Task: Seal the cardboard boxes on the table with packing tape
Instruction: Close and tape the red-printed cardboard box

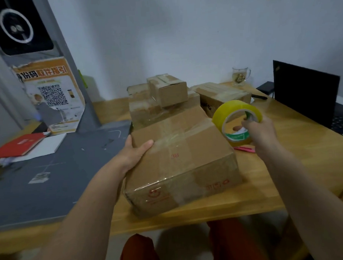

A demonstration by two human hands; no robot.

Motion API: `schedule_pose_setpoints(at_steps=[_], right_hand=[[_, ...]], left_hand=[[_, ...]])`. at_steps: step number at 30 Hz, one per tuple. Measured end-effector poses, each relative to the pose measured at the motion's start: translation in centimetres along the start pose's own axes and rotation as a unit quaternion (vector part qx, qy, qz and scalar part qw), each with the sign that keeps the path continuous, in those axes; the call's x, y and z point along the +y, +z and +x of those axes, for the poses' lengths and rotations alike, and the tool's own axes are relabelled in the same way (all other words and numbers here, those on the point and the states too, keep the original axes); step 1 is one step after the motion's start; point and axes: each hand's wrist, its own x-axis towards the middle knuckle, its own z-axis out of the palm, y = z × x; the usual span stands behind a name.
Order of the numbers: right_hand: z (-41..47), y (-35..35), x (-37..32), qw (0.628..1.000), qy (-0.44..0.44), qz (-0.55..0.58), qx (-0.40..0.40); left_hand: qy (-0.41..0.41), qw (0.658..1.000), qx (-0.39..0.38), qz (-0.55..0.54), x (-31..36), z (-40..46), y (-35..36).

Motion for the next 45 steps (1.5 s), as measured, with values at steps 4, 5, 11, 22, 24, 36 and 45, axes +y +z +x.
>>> schedule_pose_setpoints(at_steps=[4, 5, 11, 22, 24, 36, 45], right_hand=[[-0.5, 0.5, -1.5, 0.997, 0.018, 0.062, -0.03], [-0.7, 0.9, -1.8, 0.994, 0.028, 0.097, -0.045], [-2.7, 3.5, -2.3, 0.942, 0.077, 0.299, -0.131], [-2.2, 4.7, -12.8, 0.963, -0.122, 0.106, -0.216], [-2.7, 5.4, -13.8, 0.959, -0.162, 0.056, -0.228], [-4.6, 8.6, -14.4, 0.94, -0.235, -0.066, -0.239], [-4.1, 9.0, -14.7, 0.944, -0.24, -0.12, -0.193]], left_hand=[[-0.034, 0.997, -0.018, 0.062, 0.5, 0.1, -0.8], [-0.048, 0.995, -0.015, 0.082, 0.6, 0.2, -0.9], [-0.063, 0.996, 0.048, 0.036, -0.4, -0.4, -0.7], [-0.166, 0.933, -0.103, -0.302, 0.6, -2.2, 3.8], [-0.161, 0.946, -0.122, -0.253, 1.5, -2.2, 4.6], [0.293, 0.934, -0.017, -0.205, 9.5, -3.2, -3.4], [0.325, 0.938, -0.113, 0.034, 11.3, -3.1, -5.3]])
